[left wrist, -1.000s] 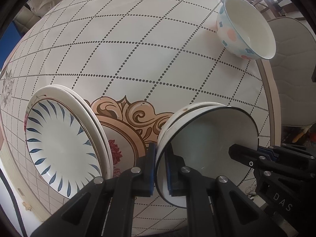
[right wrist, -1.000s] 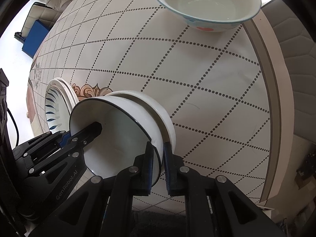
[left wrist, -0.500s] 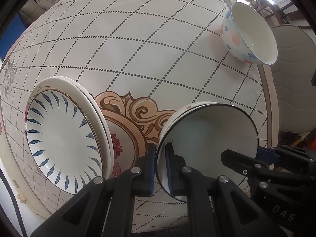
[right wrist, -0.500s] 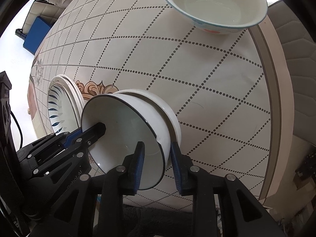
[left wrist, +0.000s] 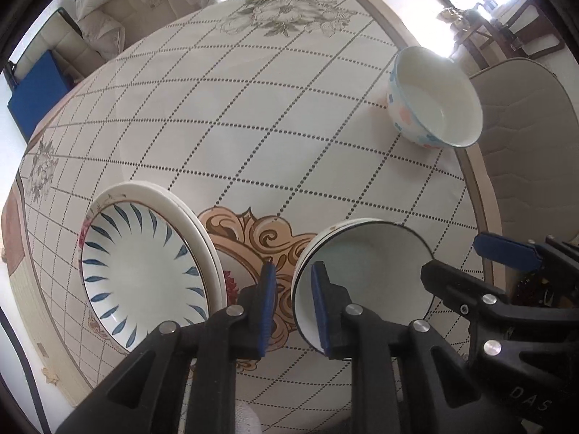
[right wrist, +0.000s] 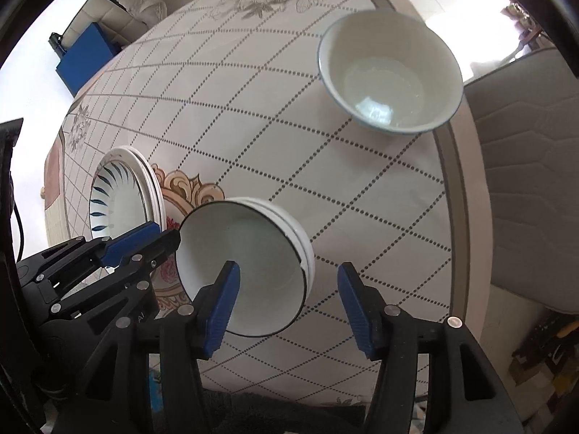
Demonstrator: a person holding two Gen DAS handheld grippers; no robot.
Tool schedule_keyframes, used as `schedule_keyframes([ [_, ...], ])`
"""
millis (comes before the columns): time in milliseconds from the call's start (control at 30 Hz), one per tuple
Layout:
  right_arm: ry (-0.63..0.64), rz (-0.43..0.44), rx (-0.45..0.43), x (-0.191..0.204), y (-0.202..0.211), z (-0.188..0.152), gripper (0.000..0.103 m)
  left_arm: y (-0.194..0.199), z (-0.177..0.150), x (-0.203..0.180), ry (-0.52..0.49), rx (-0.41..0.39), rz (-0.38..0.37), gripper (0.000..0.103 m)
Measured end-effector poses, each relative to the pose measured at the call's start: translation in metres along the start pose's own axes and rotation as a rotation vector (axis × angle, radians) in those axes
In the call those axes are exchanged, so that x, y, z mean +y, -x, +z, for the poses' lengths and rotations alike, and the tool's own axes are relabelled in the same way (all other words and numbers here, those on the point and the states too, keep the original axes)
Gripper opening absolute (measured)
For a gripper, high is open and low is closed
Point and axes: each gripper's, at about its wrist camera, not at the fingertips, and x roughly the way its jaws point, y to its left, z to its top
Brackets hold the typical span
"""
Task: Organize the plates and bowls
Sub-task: 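Open both tools and withdraw from the bowl stack, then grasp the polka-dot bowl rim with the left tool while the right tool grips it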
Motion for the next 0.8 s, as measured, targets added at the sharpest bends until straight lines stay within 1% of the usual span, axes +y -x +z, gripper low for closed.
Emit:
schedule_keyframes([
  [33,0.006,-0.010,-0.043,-0.002,0.009,0.002,0.069,0.006,0.003,-0.001,0.000,-0.027,0.002,0.029],
  [67,0.012,-0.017,-0.089,-0.006,0.019,0.004,0.071,0.013,0.008,-0.003,0.001,-0.054,-0.006,0.036],
  [100,0.017,-0.018,-0.139,-0.010,0.029,0.006,0.076,0.017,0.013,-0.004,0.002,-0.073,-0.005,0.046],
  [133,0.018,-0.009,-0.180,-0.017,0.038,0.009,0.084,0.020,0.021,-0.004,0.005,-0.086,0.005,0.054],
  [167,0.017,0.009,-0.213,-0.026,0.046,0.013,0.088,0.022,0.029,-0.004,0.011,-0.095,0.002,0.074],
  [200,0.011,0.027,-0.231,-0.036,0.052,0.019,0.096,0.023,0.038,-0.006,0.016,-0.101,-0.014,0.087],
  [267,-0.005,0.070,-0.242,-0.055,0.060,0.030,0.097,0.021,0.055,-0.011,0.021,-0.112,-0.024,0.087],
  [367,-0.034,0.022,-0.238,-0.081,0.064,0.048,0.097,0.017,0.080,-0.024,0.011,-0.114,-0.036,0.087],
  [433,-0.067,-0.008,-0.215,-0.098,0.059,0.060,0.097,0.009,0.097,-0.030,0.008,-0.104,-0.053,0.087],
  [567,-0.109,-0.027,-0.162,-0.127,0.042,0.090,0.097,-0.011,0.127,-0.045,-0.007,-0.063,-0.060,0.087],
  [700,-0.170,0.035,-0.123,-0.152,0.026,0.113,0.096,-0.031,0.153,-0.055,-0.014,-0.024,-0.048,0.087],
  [733,-0.181,0.054,-0.119,-0.156,0.023,0.118,0.092,-0.037,0.159,-0.057,-0.014,-0.010,-0.056,0.087],
  [767,-0.188,0.073,-0.112,-0.160,0.019,0.123,0.089,-0.041,0.163,-0.058,-0.015,0.002,-0.065,0.083],
  [800,-0.192,0.085,-0.100,-0.161,0.013,0.128,0.077,-0.046,0.167,-0.059,-0.016,0.016,-0.070,0.079],
])
